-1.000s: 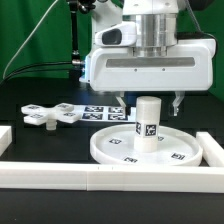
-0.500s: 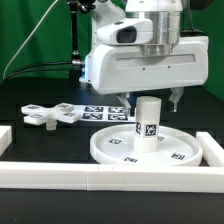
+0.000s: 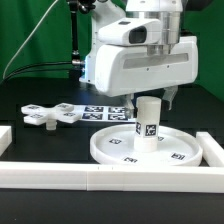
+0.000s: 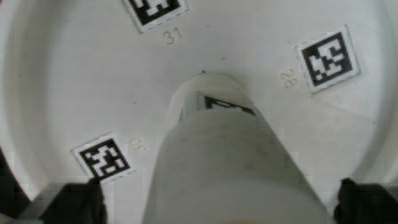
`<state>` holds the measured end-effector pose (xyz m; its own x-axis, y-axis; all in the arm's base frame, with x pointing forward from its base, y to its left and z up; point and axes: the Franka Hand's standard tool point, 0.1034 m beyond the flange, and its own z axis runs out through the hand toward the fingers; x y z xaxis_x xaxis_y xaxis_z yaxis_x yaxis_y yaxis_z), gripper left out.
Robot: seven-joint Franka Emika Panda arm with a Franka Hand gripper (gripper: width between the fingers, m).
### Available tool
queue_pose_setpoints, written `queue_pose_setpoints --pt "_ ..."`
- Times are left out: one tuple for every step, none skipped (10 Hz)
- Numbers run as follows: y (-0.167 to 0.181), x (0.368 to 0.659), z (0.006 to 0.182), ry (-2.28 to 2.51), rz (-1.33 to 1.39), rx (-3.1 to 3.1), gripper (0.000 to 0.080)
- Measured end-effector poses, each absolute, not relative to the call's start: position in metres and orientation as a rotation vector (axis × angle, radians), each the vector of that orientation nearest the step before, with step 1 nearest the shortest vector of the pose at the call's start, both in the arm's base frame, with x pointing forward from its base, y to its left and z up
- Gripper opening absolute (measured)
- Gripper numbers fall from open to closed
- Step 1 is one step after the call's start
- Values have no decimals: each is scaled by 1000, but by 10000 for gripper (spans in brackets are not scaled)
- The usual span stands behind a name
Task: Assemble round table
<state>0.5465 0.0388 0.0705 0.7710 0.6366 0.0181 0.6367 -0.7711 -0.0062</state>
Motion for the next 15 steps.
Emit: queue_pose_setpoints --pt "38 549 72 -1231 -18 -2893 649" --pt "38 550 72 -1380 -4 -2834 649" --pt "39 550 73 -1456 -4 -2799 649" --pt "39 551 73 -1590 3 -2735 649" --pt "38 551 73 -1690 7 -2681 649" --pt "37 553 74 -1870 4 -2573 649" --pt "36 553 74 -1950 7 -2517 649" --pt "34 553 74 -2053 15 -2440 649" --pt "33 553 74 -2124 21 -2383 649" --pt "31 553 73 -2180 26 -2341 649" --pt "30 553 73 -2212 30 -2318 649" --pt "28 552 73 -2262 35 -2269 649" --pt "26 552 72 -2256 36 -2274 649" --pt "26 552 72 -2252 36 -2279 539" --pt "26 552 72 -2251 36 -2279 392"
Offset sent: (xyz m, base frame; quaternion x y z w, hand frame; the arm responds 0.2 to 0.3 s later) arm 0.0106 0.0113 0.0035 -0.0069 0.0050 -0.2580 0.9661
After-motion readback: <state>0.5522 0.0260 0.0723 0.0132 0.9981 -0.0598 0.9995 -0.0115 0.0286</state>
